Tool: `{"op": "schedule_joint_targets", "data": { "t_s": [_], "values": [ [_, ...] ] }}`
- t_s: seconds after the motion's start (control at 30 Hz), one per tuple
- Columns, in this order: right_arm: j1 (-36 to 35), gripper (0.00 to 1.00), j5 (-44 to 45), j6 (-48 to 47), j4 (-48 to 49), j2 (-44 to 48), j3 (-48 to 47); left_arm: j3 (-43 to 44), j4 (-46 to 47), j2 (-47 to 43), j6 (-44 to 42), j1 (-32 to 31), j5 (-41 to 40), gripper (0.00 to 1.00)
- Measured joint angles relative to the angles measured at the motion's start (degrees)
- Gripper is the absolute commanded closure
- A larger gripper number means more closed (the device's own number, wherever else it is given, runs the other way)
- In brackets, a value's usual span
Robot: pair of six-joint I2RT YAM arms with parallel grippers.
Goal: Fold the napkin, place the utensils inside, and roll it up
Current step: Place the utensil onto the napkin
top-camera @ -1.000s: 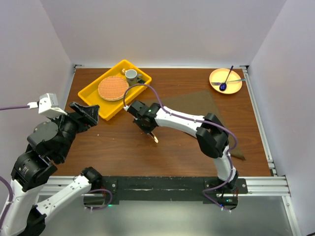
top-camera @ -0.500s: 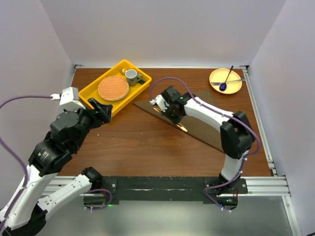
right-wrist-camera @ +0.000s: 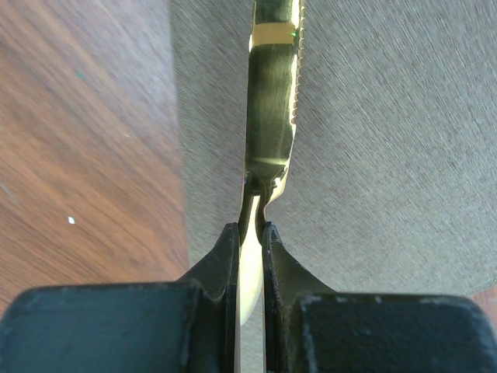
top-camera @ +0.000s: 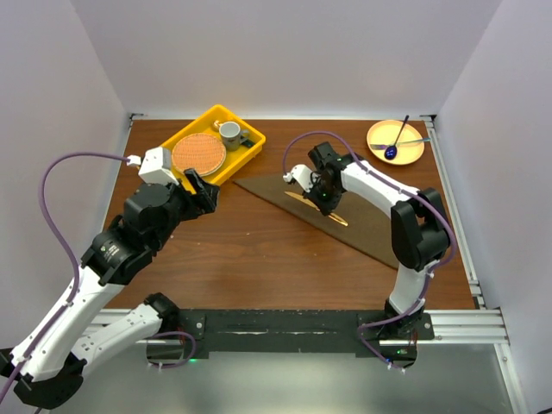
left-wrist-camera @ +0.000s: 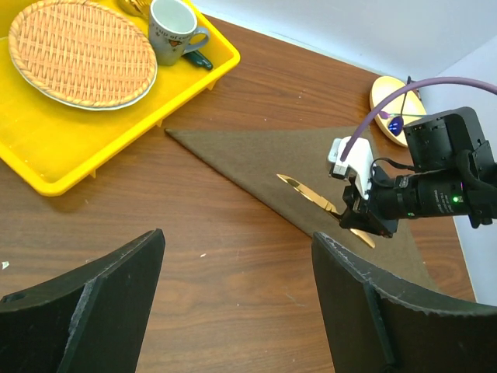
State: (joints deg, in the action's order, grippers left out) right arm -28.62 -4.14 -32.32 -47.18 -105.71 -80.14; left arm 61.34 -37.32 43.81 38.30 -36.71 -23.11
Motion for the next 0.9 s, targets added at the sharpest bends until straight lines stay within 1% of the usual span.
{"op": "schedule_joint_targets", "data": {
  "t_s": [0.27,0.73,0.9],
  "values": [
    [2.0,1.0,-0.6,-1.4,-0.2,-0.6,0.1,-0.3,0.6,-0.1,0.0,0.0,0.7,0.18],
    [2.1,1.0,-0.5,-1.4,-0.1,-1.2,3.6,-1.1,0.9,-1.5,-0.1,0.0,0.8,0.18],
    [2.1,1.0,-0.3,-1.4,0.0,-3.3,3.8,-1.1,0.9,-1.7,-0.5,0.0,0.7,0.18]
  ]
}}
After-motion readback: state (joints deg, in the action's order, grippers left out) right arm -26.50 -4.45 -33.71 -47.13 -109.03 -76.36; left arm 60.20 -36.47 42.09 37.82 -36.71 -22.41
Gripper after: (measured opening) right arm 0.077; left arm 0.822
